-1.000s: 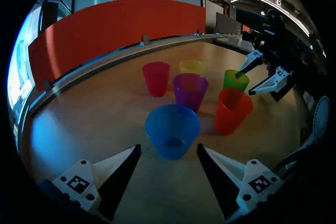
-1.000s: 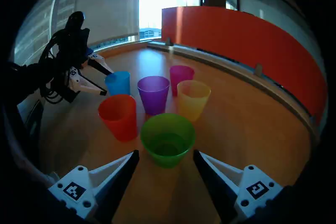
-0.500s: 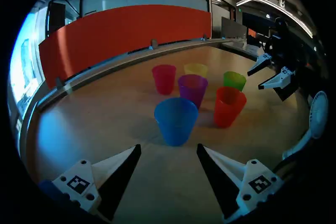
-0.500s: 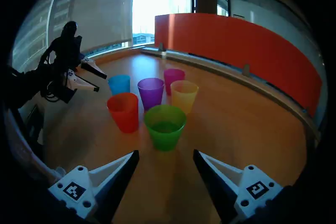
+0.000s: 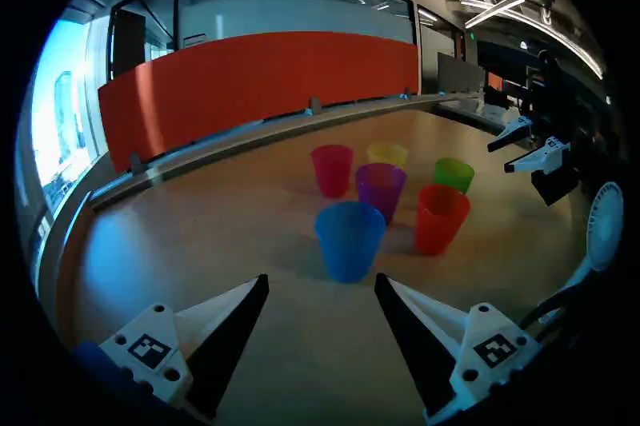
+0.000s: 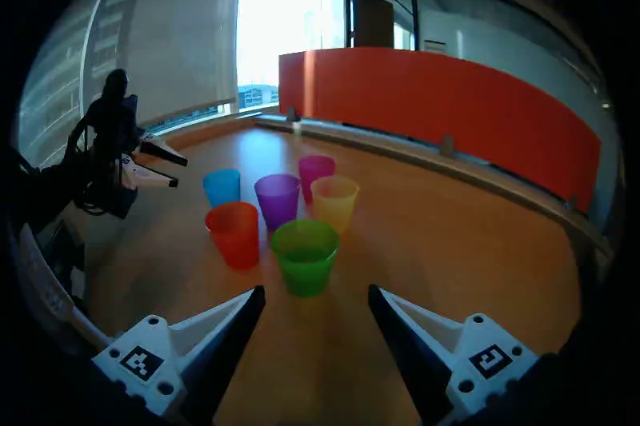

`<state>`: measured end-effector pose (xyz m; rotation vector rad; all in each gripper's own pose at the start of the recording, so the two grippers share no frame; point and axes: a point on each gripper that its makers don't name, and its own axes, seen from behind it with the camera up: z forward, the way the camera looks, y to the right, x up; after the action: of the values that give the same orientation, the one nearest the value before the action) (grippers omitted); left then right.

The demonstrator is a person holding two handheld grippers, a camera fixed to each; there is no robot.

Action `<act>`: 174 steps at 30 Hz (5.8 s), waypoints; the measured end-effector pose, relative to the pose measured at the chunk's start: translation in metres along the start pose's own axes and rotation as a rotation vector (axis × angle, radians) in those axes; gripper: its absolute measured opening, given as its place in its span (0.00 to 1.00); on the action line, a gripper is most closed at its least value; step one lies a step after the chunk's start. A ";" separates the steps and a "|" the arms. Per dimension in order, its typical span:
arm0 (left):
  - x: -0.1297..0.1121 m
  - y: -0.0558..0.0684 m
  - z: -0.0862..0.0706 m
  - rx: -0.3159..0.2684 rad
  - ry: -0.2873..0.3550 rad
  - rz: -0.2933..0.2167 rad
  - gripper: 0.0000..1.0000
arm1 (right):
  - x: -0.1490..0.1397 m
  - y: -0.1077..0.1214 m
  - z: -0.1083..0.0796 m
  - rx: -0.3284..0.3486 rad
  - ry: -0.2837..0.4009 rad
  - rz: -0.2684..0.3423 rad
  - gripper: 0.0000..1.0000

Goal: Pour water

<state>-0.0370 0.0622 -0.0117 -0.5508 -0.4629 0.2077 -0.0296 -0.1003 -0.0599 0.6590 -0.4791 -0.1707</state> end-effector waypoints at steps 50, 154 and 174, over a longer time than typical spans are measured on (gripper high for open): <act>0.068 -0.068 -0.097 0.420 0.484 -0.269 0.99 | 0.087 0.098 -0.104 -0.613 0.589 0.170 0.99; 0.018 -0.060 -0.036 0.548 0.464 -0.207 0.99 | 0.079 0.082 -0.062 -0.597 0.548 0.086 0.99; 0.018 -0.059 -0.037 0.548 0.464 -0.207 0.99 | 0.035 0.117 -0.046 -0.651 0.546 0.197 0.99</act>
<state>0.0001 0.0017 -0.0003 -0.0025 0.0007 0.0001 0.0233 0.0059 -0.0057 0.0026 0.0531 0.0470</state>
